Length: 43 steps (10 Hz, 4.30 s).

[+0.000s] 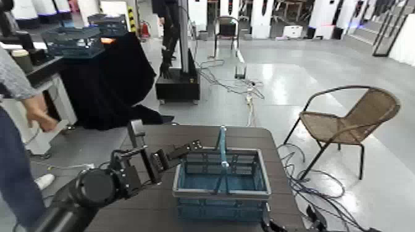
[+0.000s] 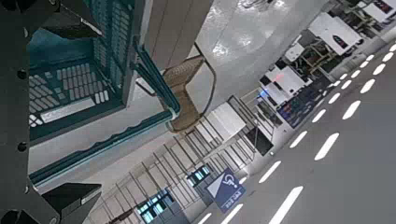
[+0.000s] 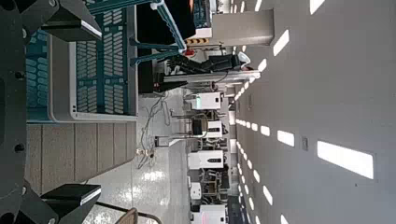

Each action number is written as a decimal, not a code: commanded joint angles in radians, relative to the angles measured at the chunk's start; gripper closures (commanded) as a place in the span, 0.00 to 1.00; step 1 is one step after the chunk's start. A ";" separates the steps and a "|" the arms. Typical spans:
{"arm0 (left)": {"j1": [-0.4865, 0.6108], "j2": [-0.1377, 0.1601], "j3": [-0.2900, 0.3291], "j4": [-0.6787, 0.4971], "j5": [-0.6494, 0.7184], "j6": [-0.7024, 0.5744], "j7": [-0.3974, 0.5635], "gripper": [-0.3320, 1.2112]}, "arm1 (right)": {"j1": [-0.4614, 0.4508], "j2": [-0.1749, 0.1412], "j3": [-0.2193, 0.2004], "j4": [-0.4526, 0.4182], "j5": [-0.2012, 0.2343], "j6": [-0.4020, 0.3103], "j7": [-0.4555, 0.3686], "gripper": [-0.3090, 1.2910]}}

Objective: Grasp the handle of the crate.

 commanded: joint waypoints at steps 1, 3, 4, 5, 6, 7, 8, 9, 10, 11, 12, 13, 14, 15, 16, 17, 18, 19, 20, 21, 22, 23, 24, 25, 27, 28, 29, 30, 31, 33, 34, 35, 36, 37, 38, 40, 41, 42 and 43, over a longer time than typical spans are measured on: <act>-0.085 -0.010 -0.065 0.132 0.079 0.048 -0.010 0.30 | -0.003 0.000 0.004 0.001 -0.004 0.000 0.000 0.29; -0.147 -0.020 -0.135 0.227 0.131 0.068 -0.037 0.30 | -0.010 -0.003 0.010 0.006 -0.008 0.000 0.000 0.29; -0.175 -0.024 -0.169 0.262 0.153 0.070 -0.053 0.30 | -0.013 -0.003 0.013 0.006 -0.010 0.000 0.000 0.29; -0.196 -0.030 -0.197 0.292 0.165 0.070 -0.073 0.30 | -0.016 -0.005 0.017 0.009 -0.011 -0.001 0.000 0.29; -0.216 -0.035 -0.221 0.315 0.184 0.068 -0.083 0.30 | -0.019 -0.006 0.020 0.011 -0.013 -0.001 0.000 0.29; -0.230 -0.038 -0.243 0.331 0.207 0.062 -0.096 0.30 | -0.024 -0.006 0.025 0.014 -0.015 -0.001 0.002 0.29; -0.249 -0.044 -0.270 0.350 0.225 0.052 -0.111 0.30 | -0.029 -0.006 0.028 0.015 -0.016 -0.001 0.002 0.29; -0.264 -0.049 -0.292 0.367 0.246 0.042 -0.123 0.30 | -0.033 -0.009 0.033 0.018 -0.018 -0.001 0.002 0.29; -0.275 -0.053 -0.307 0.379 0.259 0.038 -0.128 0.30 | -0.033 -0.008 0.034 0.020 -0.019 -0.003 0.003 0.29; -0.287 -0.060 -0.324 0.390 0.269 0.032 -0.137 0.30 | -0.036 -0.009 0.036 0.020 -0.021 -0.003 0.003 0.29; -0.296 -0.064 -0.336 0.400 0.285 0.029 -0.142 0.30 | -0.039 -0.009 0.040 0.023 -0.022 -0.003 0.003 0.29; -0.307 -0.069 -0.347 0.407 0.300 0.027 -0.146 0.30 | -0.042 -0.009 0.042 0.024 -0.022 -0.004 0.003 0.29; -0.318 -0.073 -0.359 0.413 0.308 0.027 -0.149 0.30 | -0.044 -0.009 0.047 0.024 -0.022 -0.004 0.003 0.29; -0.325 -0.076 -0.373 0.417 0.323 0.029 -0.154 0.30 | -0.047 -0.011 0.048 0.026 -0.022 -0.003 0.003 0.29; -0.331 -0.080 -0.384 0.425 0.335 0.030 -0.159 0.30 | -0.047 -0.011 0.050 0.026 -0.022 -0.003 0.003 0.29; -0.338 -0.081 -0.394 0.430 0.343 0.032 -0.162 0.30 | -0.049 -0.011 0.050 0.026 -0.024 -0.004 0.005 0.29; -0.341 -0.084 -0.399 0.434 0.345 0.032 -0.163 0.32 | -0.049 -0.011 0.050 0.028 -0.024 -0.006 0.005 0.29; -0.344 -0.087 -0.405 0.442 0.345 0.029 -0.166 0.38 | -0.049 -0.011 0.050 0.028 -0.024 -0.008 0.005 0.29; -0.347 -0.089 -0.411 0.448 0.345 0.027 -0.172 0.63 | -0.049 -0.012 0.048 0.028 -0.024 -0.009 0.005 0.29; -0.348 -0.090 -0.413 0.453 0.345 0.025 -0.172 0.80 | -0.049 -0.014 0.050 0.028 -0.024 -0.009 0.005 0.29; -0.350 -0.090 -0.416 0.459 0.345 0.024 -0.172 0.86 | -0.049 -0.014 0.048 0.028 -0.025 -0.011 0.005 0.29; -0.350 -0.092 -0.417 0.463 0.345 0.022 -0.174 0.93 | -0.049 -0.014 0.048 0.028 -0.025 -0.011 0.005 0.29; -0.350 -0.092 -0.421 0.466 0.345 0.022 -0.174 0.93 | -0.049 -0.015 0.047 0.028 -0.025 -0.011 0.005 0.29; -0.350 -0.092 -0.427 0.466 0.345 0.022 -0.180 0.94 | -0.049 -0.015 0.047 0.028 -0.025 -0.012 0.005 0.29; -0.348 -0.093 -0.430 0.471 0.345 0.024 -0.186 0.99 | -0.049 -0.018 0.043 0.026 -0.025 -0.014 0.006 0.29; -0.348 -0.093 -0.433 0.471 0.345 0.024 -0.203 0.99 | -0.047 -0.017 0.043 0.026 -0.025 -0.014 0.006 0.29; -0.344 -0.093 -0.430 0.468 0.345 0.024 -0.212 0.99 | -0.045 -0.017 0.040 0.026 -0.025 -0.014 0.006 0.29; -0.339 -0.092 -0.427 0.462 0.345 0.022 -0.217 0.99 | -0.044 -0.017 0.039 0.024 -0.025 -0.014 0.006 0.29; -0.328 -0.089 -0.419 0.451 0.345 0.024 -0.223 0.99 | -0.041 -0.017 0.037 0.024 -0.025 -0.014 0.006 0.29; -0.304 -0.078 -0.398 0.413 0.342 0.038 -0.231 0.99 | -0.038 -0.015 0.034 0.020 -0.024 -0.009 0.005 0.29; -0.284 -0.069 -0.384 0.387 0.340 0.048 -0.232 0.99 | -0.035 -0.014 0.033 0.020 -0.024 -0.008 0.005 0.29; -0.264 -0.061 -0.362 0.354 0.329 0.056 -0.232 0.99 | -0.032 -0.012 0.028 0.017 -0.022 -0.006 0.003 0.29; -0.236 -0.053 -0.335 0.310 0.320 0.058 -0.225 0.99 | -0.030 -0.012 0.027 0.014 -0.021 -0.006 0.002 0.29; -0.204 -0.046 -0.299 0.250 0.320 0.064 -0.195 0.99 | -0.027 -0.011 0.024 0.014 -0.019 -0.006 0.000 0.29; -0.169 -0.035 -0.258 0.172 0.320 0.085 -0.143 0.99 | -0.027 -0.009 0.024 0.014 -0.018 -0.006 -0.001 0.29; -0.095 -0.020 -0.180 0.028 0.320 0.125 -0.053 0.99 | -0.024 -0.008 0.022 0.014 -0.018 -0.011 -0.007 0.29; -0.065 -0.014 -0.149 -0.029 0.320 0.147 -0.025 0.99 | -0.022 -0.008 0.022 0.014 -0.016 -0.012 -0.010 0.29; -0.029 -0.010 -0.118 -0.071 0.320 0.165 -0.004 0.99 | -0.022 -0.008 0.022 0.014 -0.015 -0.014 -0.013 0.29; 0.004 -0.007 -0.092 -0.103 0.320 0.177 0.016 0.99 | -0.021 -0.008 0.020 0.014 -0.013 -0.012 -0.015 0.29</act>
